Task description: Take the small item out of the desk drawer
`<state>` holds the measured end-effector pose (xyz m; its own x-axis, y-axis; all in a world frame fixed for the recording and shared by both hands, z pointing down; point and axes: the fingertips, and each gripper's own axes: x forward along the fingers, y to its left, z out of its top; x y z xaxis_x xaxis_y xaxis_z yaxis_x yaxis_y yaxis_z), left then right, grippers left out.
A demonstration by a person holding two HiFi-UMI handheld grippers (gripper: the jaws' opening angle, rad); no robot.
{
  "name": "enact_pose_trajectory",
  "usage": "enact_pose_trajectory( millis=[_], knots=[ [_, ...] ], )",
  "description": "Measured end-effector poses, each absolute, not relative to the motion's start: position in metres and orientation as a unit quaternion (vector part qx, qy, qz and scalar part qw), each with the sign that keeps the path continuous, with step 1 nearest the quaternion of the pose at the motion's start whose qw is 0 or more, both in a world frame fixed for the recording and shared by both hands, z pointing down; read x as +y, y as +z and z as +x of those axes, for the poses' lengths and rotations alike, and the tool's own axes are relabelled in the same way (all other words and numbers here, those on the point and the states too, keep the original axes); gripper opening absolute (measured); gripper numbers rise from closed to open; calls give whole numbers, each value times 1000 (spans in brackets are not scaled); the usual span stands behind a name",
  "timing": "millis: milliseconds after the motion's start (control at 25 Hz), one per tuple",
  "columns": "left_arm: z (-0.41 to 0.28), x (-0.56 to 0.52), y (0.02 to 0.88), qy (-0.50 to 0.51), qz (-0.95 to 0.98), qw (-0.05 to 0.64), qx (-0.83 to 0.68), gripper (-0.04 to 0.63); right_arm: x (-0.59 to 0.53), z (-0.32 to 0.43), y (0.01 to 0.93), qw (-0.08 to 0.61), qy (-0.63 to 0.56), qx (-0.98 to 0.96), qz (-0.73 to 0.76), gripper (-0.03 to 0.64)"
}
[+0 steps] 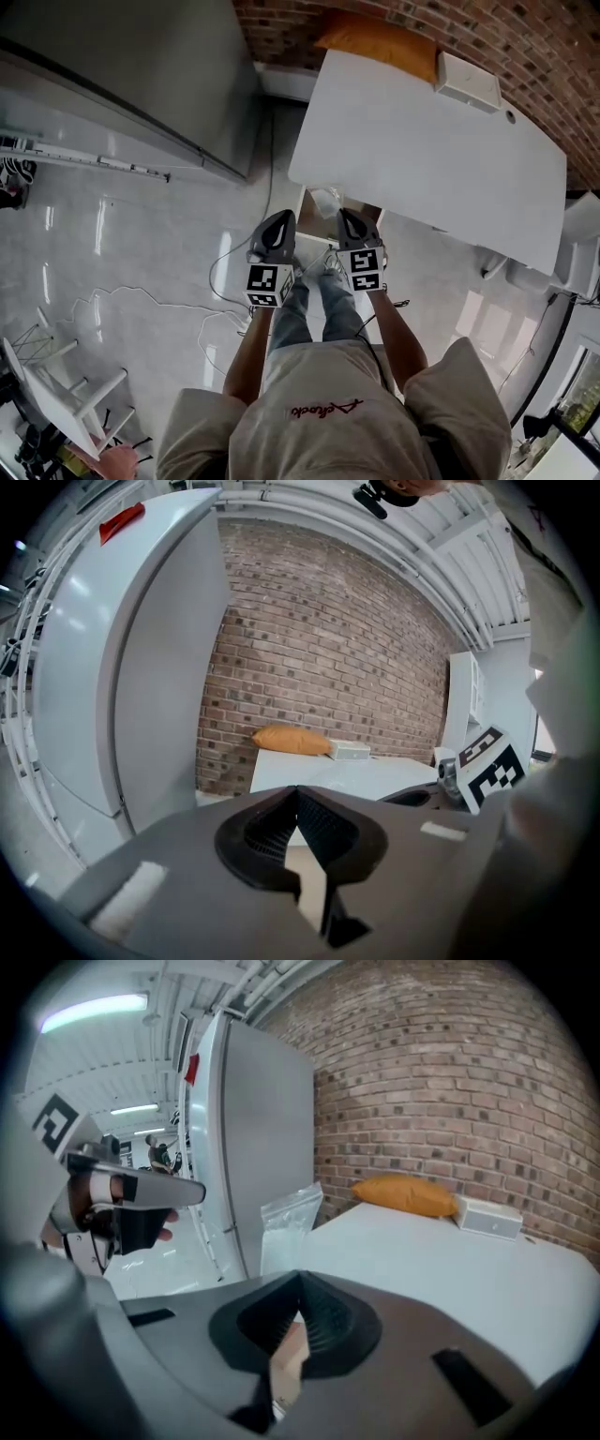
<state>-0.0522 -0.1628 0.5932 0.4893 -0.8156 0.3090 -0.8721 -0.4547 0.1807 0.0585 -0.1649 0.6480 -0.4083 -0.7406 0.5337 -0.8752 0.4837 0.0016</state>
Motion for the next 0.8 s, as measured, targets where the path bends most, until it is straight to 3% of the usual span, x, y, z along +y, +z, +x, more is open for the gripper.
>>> enact_pose_trajectory(
  millis=[800],
  knots=[
    [-64, -198, 463, 33, 852, 73, -518, 9, -206, 83, 466, 111, 48, -821, 557, 11]
  ],
)
